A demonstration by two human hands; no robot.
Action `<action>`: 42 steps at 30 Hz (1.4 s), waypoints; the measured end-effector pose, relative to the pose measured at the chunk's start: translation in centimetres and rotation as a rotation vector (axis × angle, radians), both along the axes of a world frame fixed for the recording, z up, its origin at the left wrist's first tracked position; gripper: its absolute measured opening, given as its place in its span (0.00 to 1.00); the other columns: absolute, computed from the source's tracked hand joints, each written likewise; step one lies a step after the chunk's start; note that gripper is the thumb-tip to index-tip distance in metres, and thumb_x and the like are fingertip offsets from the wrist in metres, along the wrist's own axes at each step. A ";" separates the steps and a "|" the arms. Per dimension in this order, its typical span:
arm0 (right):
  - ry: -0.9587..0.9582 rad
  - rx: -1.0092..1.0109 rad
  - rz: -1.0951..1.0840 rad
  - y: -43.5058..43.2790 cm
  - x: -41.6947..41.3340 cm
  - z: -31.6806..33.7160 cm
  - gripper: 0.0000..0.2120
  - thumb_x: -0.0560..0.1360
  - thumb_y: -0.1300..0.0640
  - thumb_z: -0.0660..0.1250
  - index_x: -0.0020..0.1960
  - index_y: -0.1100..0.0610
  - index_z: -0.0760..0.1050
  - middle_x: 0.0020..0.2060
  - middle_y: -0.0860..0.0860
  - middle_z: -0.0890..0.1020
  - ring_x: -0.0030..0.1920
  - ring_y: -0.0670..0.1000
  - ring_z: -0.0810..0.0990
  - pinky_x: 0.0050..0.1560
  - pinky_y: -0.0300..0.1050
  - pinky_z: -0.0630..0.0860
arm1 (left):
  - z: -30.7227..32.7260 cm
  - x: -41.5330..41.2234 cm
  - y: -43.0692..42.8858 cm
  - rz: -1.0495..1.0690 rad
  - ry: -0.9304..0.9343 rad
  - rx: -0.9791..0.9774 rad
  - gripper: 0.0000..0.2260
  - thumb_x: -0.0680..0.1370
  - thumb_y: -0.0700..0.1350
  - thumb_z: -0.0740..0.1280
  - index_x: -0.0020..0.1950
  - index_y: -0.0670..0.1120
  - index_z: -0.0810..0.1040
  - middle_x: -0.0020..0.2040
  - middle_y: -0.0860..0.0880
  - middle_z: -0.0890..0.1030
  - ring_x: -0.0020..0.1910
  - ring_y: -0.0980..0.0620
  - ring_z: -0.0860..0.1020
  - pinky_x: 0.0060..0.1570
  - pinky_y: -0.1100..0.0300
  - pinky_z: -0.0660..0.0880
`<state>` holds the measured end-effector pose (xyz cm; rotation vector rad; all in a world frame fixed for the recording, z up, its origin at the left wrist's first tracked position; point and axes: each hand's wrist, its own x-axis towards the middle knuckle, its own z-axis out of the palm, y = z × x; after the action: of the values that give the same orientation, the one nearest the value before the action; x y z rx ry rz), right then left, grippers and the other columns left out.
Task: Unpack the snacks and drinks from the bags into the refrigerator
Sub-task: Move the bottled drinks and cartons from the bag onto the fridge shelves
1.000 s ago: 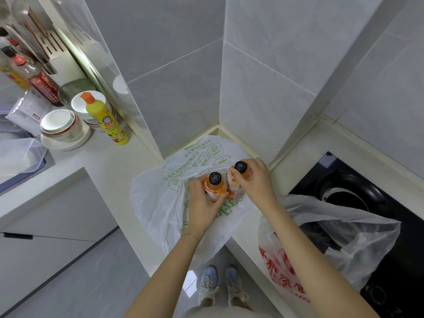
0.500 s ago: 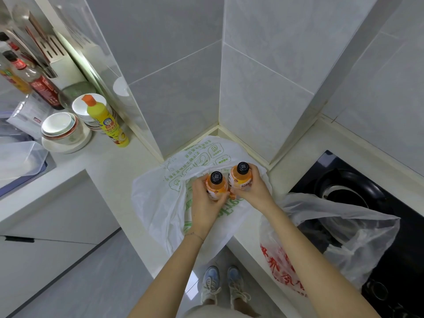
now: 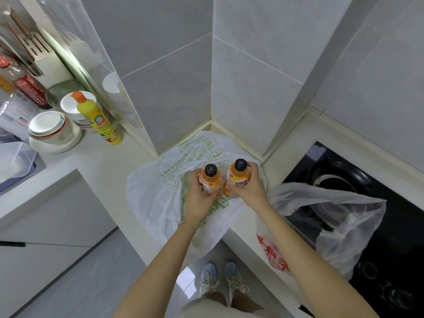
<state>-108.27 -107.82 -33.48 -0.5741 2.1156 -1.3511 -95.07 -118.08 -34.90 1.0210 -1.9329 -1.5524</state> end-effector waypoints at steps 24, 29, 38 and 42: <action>0.115 -0.387 0.748 8.0 11.1 12.2 0.32 0.67 0.56 0.79 0.61 0.35 0.66 0.55 0.29 0.75 0.56 0.34 0.76 0.51 0.31 0.74 | 11.7 15.7 17.7 0.697 0.240 -0.242 0.32 0.69 0.40 0.79 0.67 0.56 0.68 0.61 0.58 0.76 0.59 0.60 0.76 0.50 0.69 0.75; 0.123 -0.443 0.998 9.9 18.8 14.1 0.29 0.64 0.44 0.76 0.59 0.34 0.66 0.54 0.28 0.74 0.55 0.35 0.76 0.52 0.42 0.78 | 13.4 23.2 23.8 0.910 0.163 -0.320 0.35 0.68 0.42 0.79 0.70 0.59 0.67 0.65 0.55 0.75 0.63 0.60 0.74 0.51 0.73 0.74; 0.009 -0.540 1.359 16.8 33.0 15.8 0.32 0.64 0.45 0.75 0.66 0.44 0.68 0.54 0.33 0.76 0.54 0.36 0.77 0.47 0.29 0.75 | 15.9 35.3 37.8 1.246 0.060 -0.464 0.37 0.68 0.44 0.80 0.73 0.54 0.67 0.66 0.57 0.75 0.64 0.58 0.74 0.54 0.68 0.75; -0.015 -0.577 1.476 22.7 38.7 16.9 0.29 0.63 0.44 0.76 0.61 0.38 0.68 0.50 0.30 0.76 0.52 0.35 0.77 0.45 0.27 0.74 | 16.4 40.0 45.1 1.369 0.034 -0.520 0.37 0.67 0.53 0.78 0.72 0.58 0.66 0.64 0.64 0.74 0.64 0.59 0.73 0.54 0.67 0.76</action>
<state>-69.53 -85.08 -16.55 -1.8113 0.6812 -0.9131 -55.08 -72.96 -18.50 1.4974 -0.9665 -0.2661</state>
